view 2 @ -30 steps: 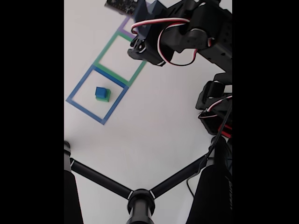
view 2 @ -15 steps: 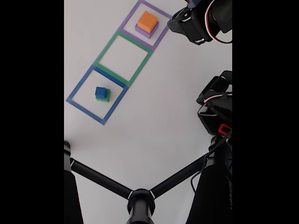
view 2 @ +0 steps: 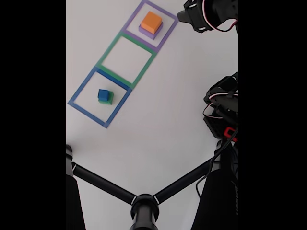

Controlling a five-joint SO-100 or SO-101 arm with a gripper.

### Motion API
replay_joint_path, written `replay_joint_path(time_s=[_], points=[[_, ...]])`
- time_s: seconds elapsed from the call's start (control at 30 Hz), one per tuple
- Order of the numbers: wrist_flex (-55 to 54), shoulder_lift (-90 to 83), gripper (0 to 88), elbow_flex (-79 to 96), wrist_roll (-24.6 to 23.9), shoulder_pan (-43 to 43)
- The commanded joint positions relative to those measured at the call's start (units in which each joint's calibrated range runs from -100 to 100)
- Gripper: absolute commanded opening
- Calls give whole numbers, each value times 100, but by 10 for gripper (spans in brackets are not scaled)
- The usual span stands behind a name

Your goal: Tower of hanoi

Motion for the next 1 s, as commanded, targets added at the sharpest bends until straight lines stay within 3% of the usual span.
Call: replay_joint_path(time_s=[0.0, 0.33, 0.43, 0.67, 0.97], points=[[-1353, -102, 231, 874, 39, 153], [-4673, 108, 407, 3220, 39, 297], [-5628, 294, 415, 3747, 39, 383], [-6405, 560, 427, 4074, 39, 613], [-8470, 1360, 460, 4938, 39, 776]])
